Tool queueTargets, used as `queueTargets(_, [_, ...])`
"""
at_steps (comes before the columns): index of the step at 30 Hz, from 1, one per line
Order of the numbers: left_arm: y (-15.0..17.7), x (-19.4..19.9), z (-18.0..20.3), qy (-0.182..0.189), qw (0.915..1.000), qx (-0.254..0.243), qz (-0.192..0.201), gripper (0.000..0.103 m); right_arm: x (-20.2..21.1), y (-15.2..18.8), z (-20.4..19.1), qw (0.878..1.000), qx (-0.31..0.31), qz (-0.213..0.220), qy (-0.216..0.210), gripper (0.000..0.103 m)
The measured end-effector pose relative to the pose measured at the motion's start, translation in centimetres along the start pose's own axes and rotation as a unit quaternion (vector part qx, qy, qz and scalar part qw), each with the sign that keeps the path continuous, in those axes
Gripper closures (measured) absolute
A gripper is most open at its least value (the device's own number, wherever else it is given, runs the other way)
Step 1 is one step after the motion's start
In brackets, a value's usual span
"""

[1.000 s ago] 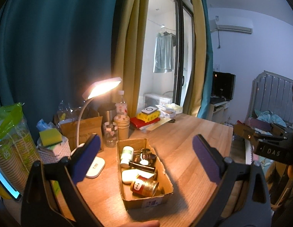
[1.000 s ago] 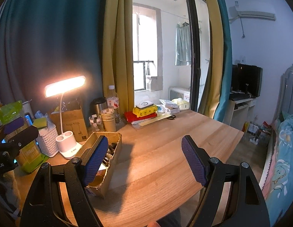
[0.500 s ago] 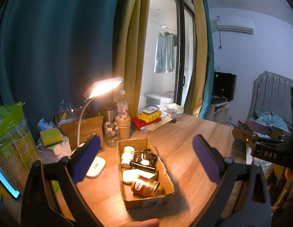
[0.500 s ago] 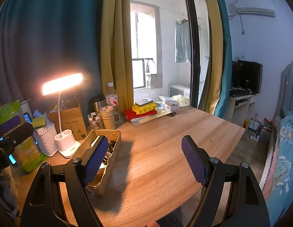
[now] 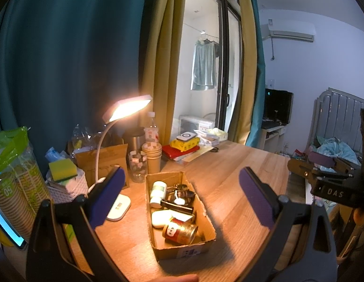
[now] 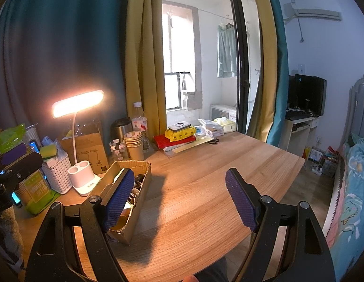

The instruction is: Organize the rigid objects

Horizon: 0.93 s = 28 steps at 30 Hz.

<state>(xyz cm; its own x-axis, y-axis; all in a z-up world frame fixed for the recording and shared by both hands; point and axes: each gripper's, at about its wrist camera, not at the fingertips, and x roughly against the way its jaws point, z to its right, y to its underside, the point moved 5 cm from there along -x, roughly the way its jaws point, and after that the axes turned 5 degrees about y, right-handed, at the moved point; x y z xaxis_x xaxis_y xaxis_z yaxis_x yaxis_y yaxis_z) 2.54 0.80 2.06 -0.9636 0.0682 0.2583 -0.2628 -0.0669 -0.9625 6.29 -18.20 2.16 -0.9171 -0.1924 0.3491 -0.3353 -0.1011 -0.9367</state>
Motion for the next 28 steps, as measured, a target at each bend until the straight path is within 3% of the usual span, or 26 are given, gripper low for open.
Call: queueTargets(28, [0.49, -0.93, -0.23, -0.009, 0.9999, 0.001, -0.010, 0.004, -0.36, 0.31, -0.69, 1.000, 0.001, -0.002, -0.004, 0.020])
